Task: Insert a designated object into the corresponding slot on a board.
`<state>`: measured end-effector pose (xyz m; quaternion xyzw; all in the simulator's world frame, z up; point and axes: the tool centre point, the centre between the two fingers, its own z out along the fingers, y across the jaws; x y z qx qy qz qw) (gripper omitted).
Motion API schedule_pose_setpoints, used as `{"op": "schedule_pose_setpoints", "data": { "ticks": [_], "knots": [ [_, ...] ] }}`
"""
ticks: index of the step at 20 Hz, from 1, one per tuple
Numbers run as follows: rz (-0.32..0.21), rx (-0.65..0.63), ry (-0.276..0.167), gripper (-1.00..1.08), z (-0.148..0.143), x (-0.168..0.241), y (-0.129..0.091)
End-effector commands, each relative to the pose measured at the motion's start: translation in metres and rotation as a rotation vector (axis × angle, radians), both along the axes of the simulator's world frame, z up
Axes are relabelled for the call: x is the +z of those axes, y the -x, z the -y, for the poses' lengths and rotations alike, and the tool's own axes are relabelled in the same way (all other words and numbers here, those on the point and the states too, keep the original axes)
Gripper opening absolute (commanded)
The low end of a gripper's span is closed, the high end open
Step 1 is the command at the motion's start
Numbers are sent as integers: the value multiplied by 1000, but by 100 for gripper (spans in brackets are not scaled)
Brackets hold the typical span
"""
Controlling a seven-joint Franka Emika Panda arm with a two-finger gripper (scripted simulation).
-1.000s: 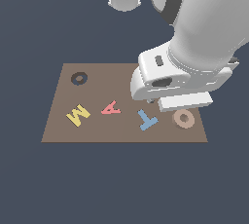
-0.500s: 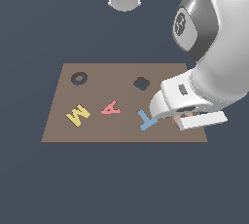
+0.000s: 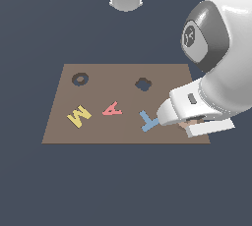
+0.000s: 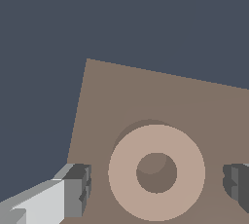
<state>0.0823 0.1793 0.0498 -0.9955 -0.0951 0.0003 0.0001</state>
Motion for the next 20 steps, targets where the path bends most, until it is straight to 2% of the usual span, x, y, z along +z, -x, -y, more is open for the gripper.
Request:
{"op": "schedule_pose_setpoints", "data": {
  "ticks": [1, 12, 13, 20],
  "knots": [
    [1, 0, 0, 100, 0, 0, -1],
    [1, 0, 0, 100, 0, -20, -1],
    [1, 0, 0, -100, 0, -20, -1],
    [1, 0, 0, -100, 0, -20, -1]
  ]
}}
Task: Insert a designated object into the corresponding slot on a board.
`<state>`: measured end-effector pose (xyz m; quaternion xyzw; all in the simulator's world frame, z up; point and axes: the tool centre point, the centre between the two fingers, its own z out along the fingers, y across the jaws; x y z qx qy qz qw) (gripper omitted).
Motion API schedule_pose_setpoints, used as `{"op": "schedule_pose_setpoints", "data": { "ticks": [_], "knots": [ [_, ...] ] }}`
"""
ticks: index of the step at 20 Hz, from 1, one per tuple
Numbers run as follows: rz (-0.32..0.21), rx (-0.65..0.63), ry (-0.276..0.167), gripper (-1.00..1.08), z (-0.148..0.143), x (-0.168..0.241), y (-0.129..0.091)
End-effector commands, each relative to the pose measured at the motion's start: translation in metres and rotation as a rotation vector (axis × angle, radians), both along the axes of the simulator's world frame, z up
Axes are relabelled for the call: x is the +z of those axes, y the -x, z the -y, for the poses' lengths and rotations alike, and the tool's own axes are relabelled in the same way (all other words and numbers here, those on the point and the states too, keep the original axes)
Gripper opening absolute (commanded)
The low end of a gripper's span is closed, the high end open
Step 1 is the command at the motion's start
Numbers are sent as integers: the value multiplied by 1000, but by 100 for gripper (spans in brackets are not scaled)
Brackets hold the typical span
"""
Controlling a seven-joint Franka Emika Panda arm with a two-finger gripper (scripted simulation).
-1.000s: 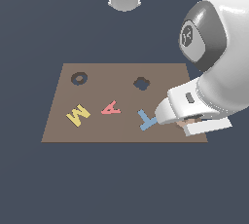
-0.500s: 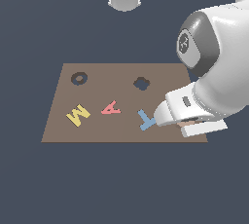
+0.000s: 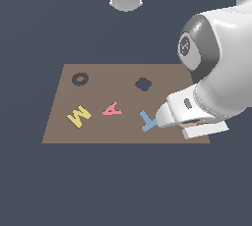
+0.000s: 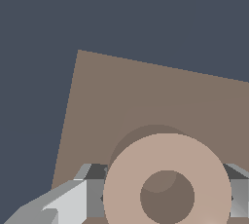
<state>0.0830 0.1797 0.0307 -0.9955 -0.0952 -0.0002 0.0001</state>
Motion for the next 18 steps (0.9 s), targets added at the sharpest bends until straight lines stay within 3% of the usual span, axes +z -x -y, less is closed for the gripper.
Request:
{"op": "schedule_pose_setpoints", "data": {
  "ticks": [1, 10, 18],
  "knots": [
    [0, 0, 0, -100, 0, -1, 0],
    [0, 14, 0, -100, 1, 0, 4],
    [0, 78, 0, -100, 9, 1, 21]
  ]
}}
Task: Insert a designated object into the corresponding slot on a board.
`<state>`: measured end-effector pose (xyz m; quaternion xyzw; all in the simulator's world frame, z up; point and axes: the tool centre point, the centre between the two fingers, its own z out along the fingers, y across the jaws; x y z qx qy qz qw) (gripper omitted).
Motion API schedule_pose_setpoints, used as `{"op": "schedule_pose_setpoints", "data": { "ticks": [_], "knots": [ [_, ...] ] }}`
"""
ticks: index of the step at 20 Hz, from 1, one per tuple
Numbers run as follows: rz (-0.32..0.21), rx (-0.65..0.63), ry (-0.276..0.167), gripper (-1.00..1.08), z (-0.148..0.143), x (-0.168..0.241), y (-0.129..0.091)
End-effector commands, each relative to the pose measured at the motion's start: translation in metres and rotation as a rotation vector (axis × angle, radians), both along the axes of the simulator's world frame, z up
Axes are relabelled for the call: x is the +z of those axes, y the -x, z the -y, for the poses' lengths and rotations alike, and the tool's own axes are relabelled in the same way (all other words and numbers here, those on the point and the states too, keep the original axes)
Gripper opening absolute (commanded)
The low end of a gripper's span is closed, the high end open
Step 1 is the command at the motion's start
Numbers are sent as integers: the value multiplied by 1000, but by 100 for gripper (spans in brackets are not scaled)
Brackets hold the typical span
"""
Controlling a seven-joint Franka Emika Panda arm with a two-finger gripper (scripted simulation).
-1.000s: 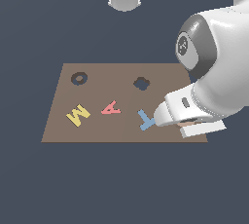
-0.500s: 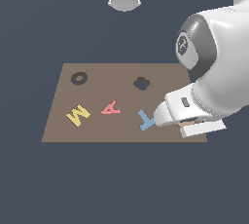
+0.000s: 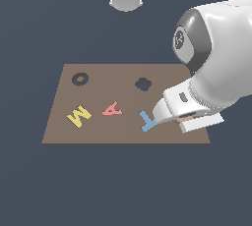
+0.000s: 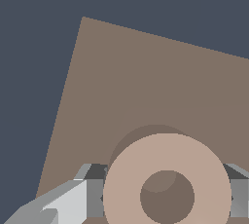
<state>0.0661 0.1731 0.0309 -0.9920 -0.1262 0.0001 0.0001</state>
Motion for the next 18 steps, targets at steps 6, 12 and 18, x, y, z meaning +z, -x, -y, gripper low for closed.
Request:
{"op": "schedule_pose_setpoints", "data": {
  "ticks": [6, 12, 18],
  "knots": [
    [0, 107, 0, -100, 14, 1, 27],
    [0, 240, 0, -100, 35, 2, 59],
    [0, 407, 0, -100, 67, 3, 94]
  ]
}}
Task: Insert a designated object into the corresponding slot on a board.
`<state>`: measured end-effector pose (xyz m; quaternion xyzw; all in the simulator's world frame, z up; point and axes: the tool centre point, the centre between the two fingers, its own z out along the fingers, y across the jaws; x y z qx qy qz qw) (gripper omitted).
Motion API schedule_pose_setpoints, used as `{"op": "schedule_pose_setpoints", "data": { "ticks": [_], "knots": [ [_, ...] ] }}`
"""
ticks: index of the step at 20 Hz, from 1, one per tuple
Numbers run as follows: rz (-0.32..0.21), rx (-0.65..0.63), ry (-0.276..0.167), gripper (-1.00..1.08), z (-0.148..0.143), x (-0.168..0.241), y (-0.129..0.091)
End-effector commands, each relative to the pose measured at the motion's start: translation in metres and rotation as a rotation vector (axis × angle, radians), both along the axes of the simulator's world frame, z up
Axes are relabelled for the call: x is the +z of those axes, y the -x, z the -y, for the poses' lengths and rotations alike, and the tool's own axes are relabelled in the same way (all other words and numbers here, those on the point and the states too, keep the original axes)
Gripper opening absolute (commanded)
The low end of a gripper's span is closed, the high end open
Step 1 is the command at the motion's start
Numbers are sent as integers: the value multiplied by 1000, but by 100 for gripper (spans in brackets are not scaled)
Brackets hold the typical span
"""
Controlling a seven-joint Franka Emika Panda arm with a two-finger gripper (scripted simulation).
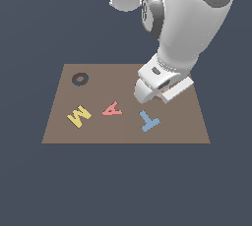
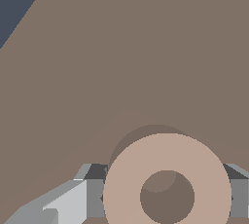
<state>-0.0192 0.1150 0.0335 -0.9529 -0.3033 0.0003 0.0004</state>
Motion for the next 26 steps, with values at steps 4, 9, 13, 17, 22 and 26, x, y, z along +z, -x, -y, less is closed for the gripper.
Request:
{"op": "schedule_pose_setpoints", "data": {
  "ticks": [4, 9, 13, 17, 22, 26],
  "knots": [
    [1, 161, 0, -100, 35, 1, 30],
    [1, 304, 0, -100, 70, 2, 51],
    [1, 413, 0, -100, 99, 3, 64],
    [1, 518, 0, -100, 128, 4, 72],
    [0, 644, 0, -100, 165, 4, 78],
    [0, 742, 0, -100, 193, 5, 79]
  ]
}}
